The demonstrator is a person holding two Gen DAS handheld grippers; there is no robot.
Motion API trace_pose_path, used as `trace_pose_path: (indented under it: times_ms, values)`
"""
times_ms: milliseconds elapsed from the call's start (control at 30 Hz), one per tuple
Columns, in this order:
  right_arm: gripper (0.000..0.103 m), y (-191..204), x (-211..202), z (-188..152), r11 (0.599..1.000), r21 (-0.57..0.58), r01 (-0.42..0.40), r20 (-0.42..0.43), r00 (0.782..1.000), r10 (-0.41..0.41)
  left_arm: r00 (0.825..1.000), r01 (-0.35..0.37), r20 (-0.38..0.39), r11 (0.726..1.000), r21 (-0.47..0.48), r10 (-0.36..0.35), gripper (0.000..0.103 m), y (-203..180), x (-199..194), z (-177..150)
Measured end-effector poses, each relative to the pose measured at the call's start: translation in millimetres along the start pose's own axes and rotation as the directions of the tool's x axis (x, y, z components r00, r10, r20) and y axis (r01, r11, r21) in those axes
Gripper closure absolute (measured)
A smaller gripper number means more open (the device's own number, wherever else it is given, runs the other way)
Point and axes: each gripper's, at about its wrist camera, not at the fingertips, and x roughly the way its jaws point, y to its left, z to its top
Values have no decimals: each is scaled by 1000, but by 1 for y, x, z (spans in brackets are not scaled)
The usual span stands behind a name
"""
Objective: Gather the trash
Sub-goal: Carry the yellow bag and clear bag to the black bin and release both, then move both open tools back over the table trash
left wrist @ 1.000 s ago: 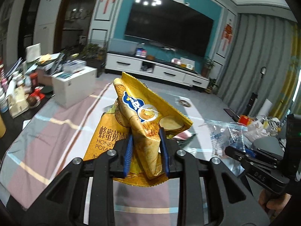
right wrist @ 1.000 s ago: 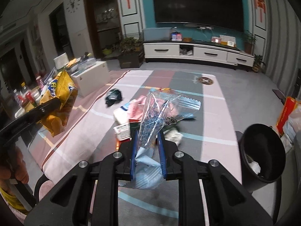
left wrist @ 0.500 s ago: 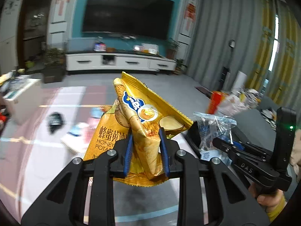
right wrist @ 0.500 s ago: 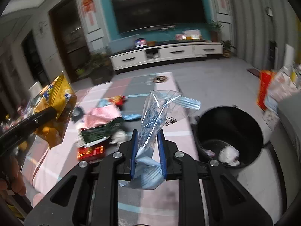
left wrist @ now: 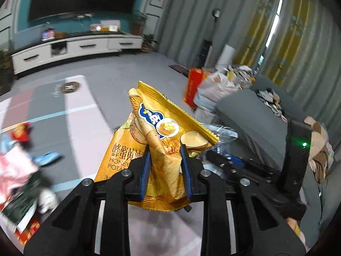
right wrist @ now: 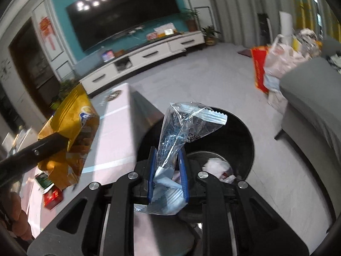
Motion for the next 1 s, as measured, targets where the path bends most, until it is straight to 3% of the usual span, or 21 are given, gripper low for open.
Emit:
trace_pose_path:
  times_ms: [167, 267, 300, 333, 400, 467, 567, 700, 833, 1000]
  values:
    - [79, -24, 23, 2, 998, 39, 41, -32, 999, -40, 998, -11, -61, 1000, 22, 13, 70, -15, 54, 9]
    - [65, -34, 34, 4, 997, 57, 56, -60, 997, -52, 996, -30, -86, 999, 24, 32, 58, -18, 75, 8]
    - [55, -36, 36, 4, 996, 60, 70, -67, 996, -66, 995, -35, -92, 999, 21, 37, 48, -19, 79, 8]
    - [49, -36, 36, 5, 995, 62, 74, -66, 995, -69, 994, -46, -99, 999, 19, 48, 47, -18, 84, 7]
    - [48, -38, 33, 3, 995, 54, 84, -60, 995, -81, 992, -69, -101, 997, 36, 72, 47, -19, 85, 6]
    - [47, -38, 29, 2, 995, 46, 86, -52, 995, -84, 992, -88, -85, 995, 57, 92, 47, -20, 79, 3]
    - [47, -36, 19, -3, 995, 40, 91, -42, 995, -90, 989, -128, -61, 990, 65, 132, 35, -17, 63, -2]
    - [41, -23, -2, -11, 996, 14, 86, -20, 996, -86, 971, -230, -48, 971, 70, 234, 22, -15, 39, -9]
    - [33, -1, -26, -25, 996, -38, 77, -1, 997, -77, 953, -299, -41, 954, 36, 300, 15, -6, 2, -22]
    - [33, 27, -48, -35, 995, -93, 36, -2, 999, -37, 937, -350, -21, 937, 7, 350, 14, 4, -39, -32]
